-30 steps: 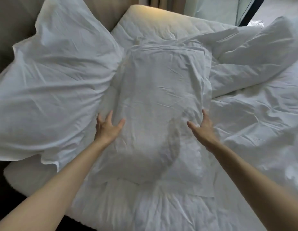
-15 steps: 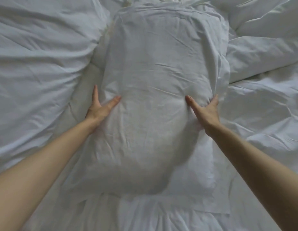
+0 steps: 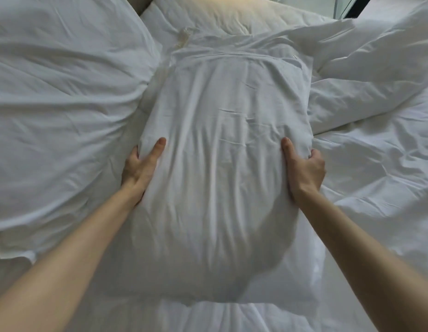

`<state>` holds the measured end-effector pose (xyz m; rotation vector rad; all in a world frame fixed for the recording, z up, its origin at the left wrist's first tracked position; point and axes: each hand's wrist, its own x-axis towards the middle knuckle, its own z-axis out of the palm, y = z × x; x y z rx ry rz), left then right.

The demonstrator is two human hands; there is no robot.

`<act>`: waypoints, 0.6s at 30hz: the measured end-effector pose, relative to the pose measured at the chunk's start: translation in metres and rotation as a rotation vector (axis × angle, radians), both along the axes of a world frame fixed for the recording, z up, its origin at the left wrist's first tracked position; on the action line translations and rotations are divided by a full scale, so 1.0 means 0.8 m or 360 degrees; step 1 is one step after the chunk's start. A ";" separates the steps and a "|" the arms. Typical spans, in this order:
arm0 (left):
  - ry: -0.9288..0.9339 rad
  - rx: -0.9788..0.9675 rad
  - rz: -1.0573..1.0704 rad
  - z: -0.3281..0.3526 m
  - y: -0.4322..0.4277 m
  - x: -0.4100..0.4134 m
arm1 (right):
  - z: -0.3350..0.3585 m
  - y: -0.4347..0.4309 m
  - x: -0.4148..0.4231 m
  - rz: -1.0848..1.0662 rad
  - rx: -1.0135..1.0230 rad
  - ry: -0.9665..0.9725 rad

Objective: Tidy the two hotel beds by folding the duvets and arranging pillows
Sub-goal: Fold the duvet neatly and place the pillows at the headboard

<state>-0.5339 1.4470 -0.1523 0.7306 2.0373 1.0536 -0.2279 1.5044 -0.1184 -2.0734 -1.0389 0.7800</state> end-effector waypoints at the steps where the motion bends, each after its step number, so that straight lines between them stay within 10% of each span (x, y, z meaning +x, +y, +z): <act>1: -0.0025 -0.0001 0.0008 0.010 -0.012 0.000 | 0.012 -0.008 0.000 -0.0001 0.0036 -0.0009; 18: 0.0102 0.0548 0.0393 0.210 -0.280 0.071 | 0.199 -0.217 0.048 0.0152 0.0679 0.0219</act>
